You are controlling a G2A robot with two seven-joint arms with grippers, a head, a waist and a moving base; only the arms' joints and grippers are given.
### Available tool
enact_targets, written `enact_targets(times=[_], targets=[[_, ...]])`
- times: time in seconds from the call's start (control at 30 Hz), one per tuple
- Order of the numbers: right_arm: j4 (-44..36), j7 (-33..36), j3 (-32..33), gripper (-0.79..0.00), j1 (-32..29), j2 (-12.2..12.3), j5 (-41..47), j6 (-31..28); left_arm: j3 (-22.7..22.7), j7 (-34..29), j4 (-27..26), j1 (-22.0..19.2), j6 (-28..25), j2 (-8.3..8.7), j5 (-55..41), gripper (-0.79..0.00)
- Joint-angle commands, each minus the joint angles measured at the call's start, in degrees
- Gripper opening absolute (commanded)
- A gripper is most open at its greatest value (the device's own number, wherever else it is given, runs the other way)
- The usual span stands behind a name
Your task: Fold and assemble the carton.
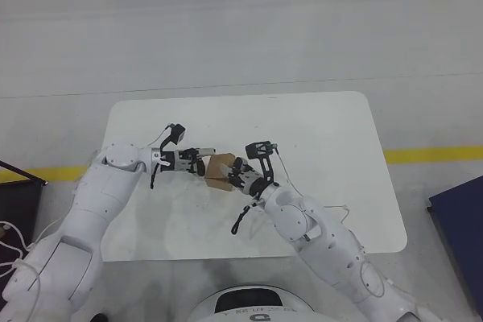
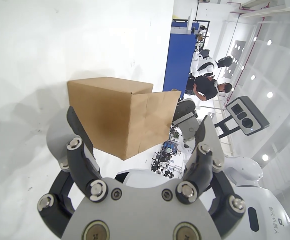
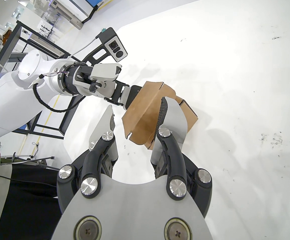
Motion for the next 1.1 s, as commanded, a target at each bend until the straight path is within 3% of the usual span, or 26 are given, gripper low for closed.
enact_targets(times=[0.0, 0.53, 0.9, 0.97, 1.07], targets=[[0.2, 0.0, -0.3, -0.409, 0.2, -0.1, -0.4, 0.4, 0.0, 0.3, -0.2, 0.0, 0.2, -0.13, -0.1, 0.0], [3.2, 0.3, -2.4, -0.413, 2.8, -1.6, 0.1, 3.1, 0.5, 0.2, 1.5, -0.6, -0.2, -1.43, -0.6, 0.0], [5.0, 2.8, -1.6, -0.582, 3.8, -2.4, 5.7, 4.7, 0.8, -0.1, 2.3, -0.9, -0.4, -2.05, 0.1, 0.0], [5.2, 3.1, -1.4, -0.754, 3.9, -2.4, 6.8, 4.6, 0.8, 0.0, 2.4, -0.9, -0.5, -2.12, 0.4, 0.0], [5.4, 3.6, -0.9, -0.785, 3.8, -2.5, 8.0, 4.1, 0.8, 0.1, 2.5, -0.9, -0.4, -2.2, 0.7, 0.0]])
